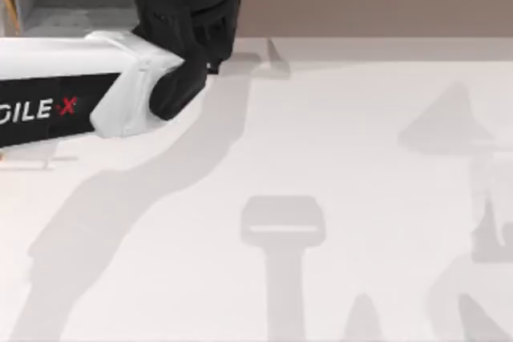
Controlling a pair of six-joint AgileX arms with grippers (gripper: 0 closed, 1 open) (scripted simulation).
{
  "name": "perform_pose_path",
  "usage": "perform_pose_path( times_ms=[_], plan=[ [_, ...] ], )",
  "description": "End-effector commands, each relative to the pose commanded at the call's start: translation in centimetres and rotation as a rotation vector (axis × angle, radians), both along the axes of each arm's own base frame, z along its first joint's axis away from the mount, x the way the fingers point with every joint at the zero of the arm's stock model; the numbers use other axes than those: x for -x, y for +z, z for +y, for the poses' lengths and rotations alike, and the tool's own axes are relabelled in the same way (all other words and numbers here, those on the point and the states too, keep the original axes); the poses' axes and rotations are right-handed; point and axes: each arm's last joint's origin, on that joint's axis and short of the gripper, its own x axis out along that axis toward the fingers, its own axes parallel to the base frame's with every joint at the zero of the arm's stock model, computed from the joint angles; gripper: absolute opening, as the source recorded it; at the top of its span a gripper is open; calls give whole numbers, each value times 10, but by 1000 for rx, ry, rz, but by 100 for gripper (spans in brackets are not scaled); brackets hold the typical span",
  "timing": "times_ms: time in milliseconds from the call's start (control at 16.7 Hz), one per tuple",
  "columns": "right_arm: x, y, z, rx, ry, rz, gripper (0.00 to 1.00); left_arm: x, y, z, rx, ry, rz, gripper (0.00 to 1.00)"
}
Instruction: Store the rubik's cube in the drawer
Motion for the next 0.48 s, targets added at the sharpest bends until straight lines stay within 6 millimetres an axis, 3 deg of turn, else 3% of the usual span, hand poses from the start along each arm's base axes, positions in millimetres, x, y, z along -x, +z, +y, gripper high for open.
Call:
perform_pose_path(
  times_ms=[240,480],
  plan=[
    [0,0,0,0,0,0,100,-22,-64,-79,-35,30,45,100],
    [0,0,0,0,0,0,100,-26,-99,-117,-12,86,41,100]
  ],
)
